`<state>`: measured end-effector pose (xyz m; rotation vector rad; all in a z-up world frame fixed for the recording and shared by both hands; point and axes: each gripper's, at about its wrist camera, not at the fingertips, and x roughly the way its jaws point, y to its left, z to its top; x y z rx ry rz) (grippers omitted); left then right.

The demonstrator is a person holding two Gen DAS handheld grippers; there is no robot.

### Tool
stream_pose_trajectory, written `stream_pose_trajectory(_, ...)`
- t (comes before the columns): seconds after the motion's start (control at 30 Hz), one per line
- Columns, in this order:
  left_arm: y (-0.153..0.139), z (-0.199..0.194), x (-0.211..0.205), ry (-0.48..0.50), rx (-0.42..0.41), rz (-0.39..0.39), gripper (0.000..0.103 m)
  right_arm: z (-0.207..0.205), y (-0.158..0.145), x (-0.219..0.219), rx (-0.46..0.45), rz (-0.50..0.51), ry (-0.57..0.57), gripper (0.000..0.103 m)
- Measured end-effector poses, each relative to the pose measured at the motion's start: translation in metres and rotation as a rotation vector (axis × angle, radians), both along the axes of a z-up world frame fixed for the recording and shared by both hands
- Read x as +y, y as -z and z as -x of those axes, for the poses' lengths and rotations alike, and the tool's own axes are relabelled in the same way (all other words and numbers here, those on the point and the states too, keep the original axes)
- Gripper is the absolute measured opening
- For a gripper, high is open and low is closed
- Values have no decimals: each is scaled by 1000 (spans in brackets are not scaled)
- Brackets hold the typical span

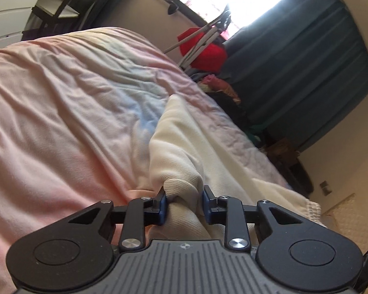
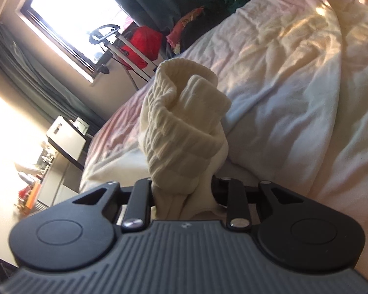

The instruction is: Fold clothes

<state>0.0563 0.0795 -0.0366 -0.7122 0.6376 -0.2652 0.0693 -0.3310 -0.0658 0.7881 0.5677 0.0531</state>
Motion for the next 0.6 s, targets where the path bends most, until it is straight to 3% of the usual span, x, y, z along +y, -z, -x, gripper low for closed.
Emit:
stream_pose_trajectory(0.2, -59, -5, -34, 44, -53, 53, 27, 18, -53, -28, -71, -55, 21, 28)
stream_pose_trajectory(0.3, -94, -19, -77, 91, -76, 44, 27, 18, -76, -60, -84, -73, 50, 27)
stream_pose_trajectory(0.47, -145, -61, -184, 206, -142, -14, 27, 10, -110, -144, -127, -111, 167, 27)
stream_pose_trajectory(0.6, -172, -125, -281, 258, -136, -21, 27, -9, -140, -223, -170, -90, 268, 27)
